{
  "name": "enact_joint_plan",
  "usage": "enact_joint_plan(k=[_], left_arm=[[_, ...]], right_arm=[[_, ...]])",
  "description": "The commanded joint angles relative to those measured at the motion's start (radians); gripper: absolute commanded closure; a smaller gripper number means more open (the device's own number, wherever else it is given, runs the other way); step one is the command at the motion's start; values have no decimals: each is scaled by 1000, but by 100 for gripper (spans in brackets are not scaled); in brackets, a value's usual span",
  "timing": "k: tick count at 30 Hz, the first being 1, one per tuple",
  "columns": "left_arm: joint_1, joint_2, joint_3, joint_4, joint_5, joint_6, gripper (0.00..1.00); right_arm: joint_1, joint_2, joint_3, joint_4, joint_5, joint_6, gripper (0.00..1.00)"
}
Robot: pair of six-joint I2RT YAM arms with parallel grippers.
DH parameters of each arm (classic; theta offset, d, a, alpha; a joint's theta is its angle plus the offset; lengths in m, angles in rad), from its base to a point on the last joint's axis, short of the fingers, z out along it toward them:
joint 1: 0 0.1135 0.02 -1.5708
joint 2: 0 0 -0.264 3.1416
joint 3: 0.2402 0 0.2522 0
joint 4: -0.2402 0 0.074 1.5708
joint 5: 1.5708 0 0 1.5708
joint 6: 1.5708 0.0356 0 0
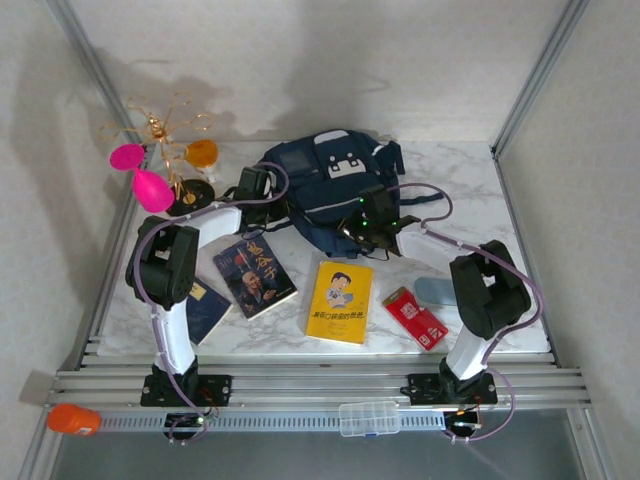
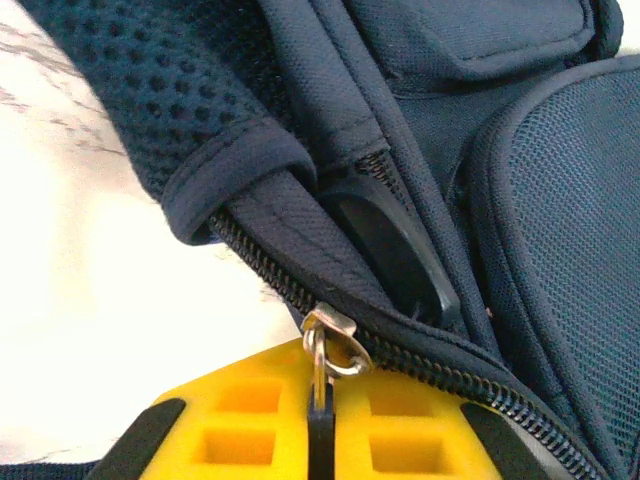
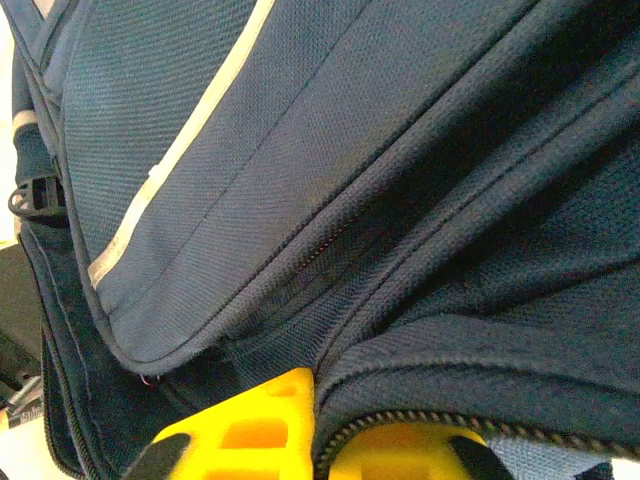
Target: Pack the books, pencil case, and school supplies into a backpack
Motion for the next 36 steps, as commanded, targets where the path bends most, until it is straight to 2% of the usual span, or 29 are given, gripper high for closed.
enact_joint_plan(k=[1,3,5,10,13,17,19,23,27,31,36], left_arm=[[4,-62,-19,12,-16,28,76],[3,-115,-70,5,-15,31,64],[1,-183,-138,20,6,11,57],[-30,-377,-311,64,14,-78,53],[-94,-501,-418,76,-21,-142,52],[-232,-658,-577,85,-61,-240,50],[-306,-703,-628,100,-65,-282,49],[-453,-740,-686,57,-173,-361,48],[-550,-739,-760,129,-212,-459,48],[-624,-699,-773,139,-269,-515,48],[-660,-608,-759,185,-256,-521,49]], right_arm=[[-2,-24,19,64,27,-25,81],[-2,-58,0,50,24,-61,65],[-1,-108,-33,13,40,-99,52],[-1,-270,-148,-42,23,-189,34],[-10,-354,-190,-160,41,-267,22],[-16,-463,-280,-263,-14,-351,11],[-15,-496,-328,-292,-52,-359,9],[-7,-592,-437,-310,-129,-310,8],[6,-663,-556,-261,-215,-241,9],[43,-712,-636,-220,-239,-186,11],[91,-702,-692,-114,-275,-140,12]])
